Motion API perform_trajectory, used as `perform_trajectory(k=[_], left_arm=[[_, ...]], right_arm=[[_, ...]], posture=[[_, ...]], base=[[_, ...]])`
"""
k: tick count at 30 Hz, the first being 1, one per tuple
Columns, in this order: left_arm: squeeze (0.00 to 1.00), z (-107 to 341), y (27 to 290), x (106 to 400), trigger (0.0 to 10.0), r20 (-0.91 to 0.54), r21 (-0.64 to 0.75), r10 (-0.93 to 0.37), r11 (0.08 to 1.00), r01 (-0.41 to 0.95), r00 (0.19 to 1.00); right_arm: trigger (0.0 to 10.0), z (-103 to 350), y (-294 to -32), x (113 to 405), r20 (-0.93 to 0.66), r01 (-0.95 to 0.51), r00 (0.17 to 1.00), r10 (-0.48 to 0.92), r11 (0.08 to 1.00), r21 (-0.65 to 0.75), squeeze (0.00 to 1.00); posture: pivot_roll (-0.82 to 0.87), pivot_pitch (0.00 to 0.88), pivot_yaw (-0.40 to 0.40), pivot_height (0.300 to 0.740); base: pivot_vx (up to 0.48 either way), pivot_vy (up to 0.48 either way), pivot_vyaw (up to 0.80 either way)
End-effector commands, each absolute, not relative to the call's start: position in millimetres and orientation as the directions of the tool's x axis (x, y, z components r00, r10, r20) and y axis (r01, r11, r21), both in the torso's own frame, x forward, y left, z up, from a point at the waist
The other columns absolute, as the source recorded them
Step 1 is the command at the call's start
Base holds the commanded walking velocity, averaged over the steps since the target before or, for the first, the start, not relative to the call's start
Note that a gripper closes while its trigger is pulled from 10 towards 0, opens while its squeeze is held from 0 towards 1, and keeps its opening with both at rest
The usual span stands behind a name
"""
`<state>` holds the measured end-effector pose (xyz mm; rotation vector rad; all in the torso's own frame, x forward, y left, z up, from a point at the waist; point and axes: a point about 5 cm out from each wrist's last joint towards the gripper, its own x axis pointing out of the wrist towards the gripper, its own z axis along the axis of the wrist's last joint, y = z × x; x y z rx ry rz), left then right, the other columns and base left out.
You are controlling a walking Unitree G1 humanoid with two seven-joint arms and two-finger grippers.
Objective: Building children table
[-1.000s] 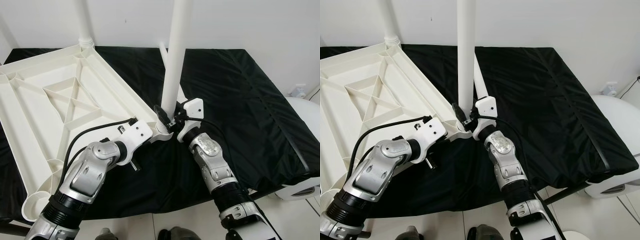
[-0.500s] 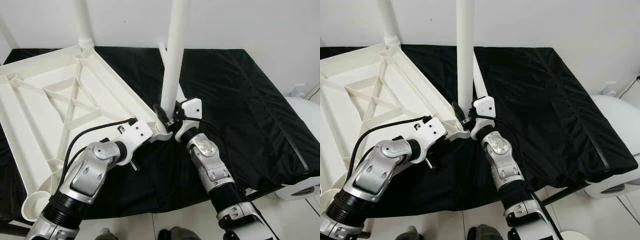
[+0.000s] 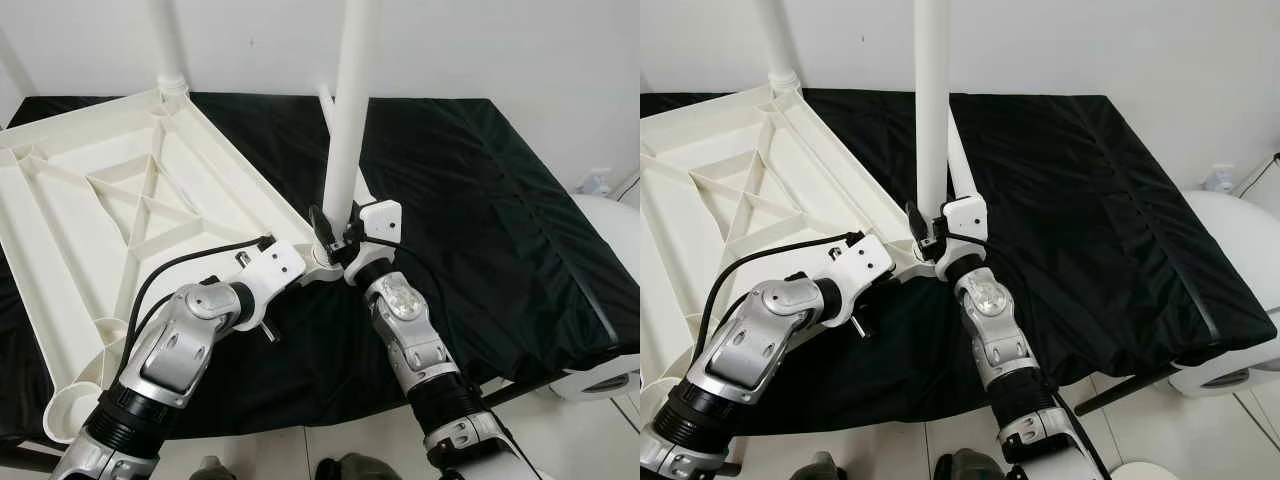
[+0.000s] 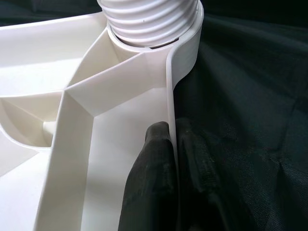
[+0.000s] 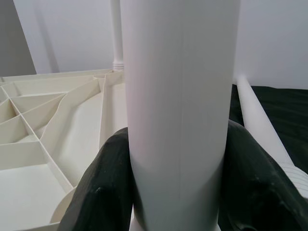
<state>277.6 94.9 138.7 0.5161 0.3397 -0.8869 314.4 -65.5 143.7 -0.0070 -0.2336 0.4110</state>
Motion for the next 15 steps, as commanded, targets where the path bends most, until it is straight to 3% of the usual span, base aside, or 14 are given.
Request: perform_trajectory(k=[1, 15], left_arm=[[0.0, 143.5, 92.0, 275.6, 10.0, -0.442, 0.313, -0.642, 0.544, 0.779, 0.626], [0.0, 143.5, 90.8, 275.5, 10.0, -0.44, 0.311, -0.644, 0.544, 0.779, 0.625]], right_arm=[[10.0, 109.2, -79.1, 308.9, 0.077, -0.343, 0.935, 0.346, 0.938, -0.046, 0.0], [10.0, 101.5, -85.7, 297.5, 0.079, -0.33, 0.939, 0.336, 0.941, -0.075, 0.0]], posture=[[0.07, 0.05, -0.092, 0.74], [0.07, 0.044, -0.097, 0.74]], base=[[0.0, 0.0, 0.0], [0.0, 0.0, 0.0]])
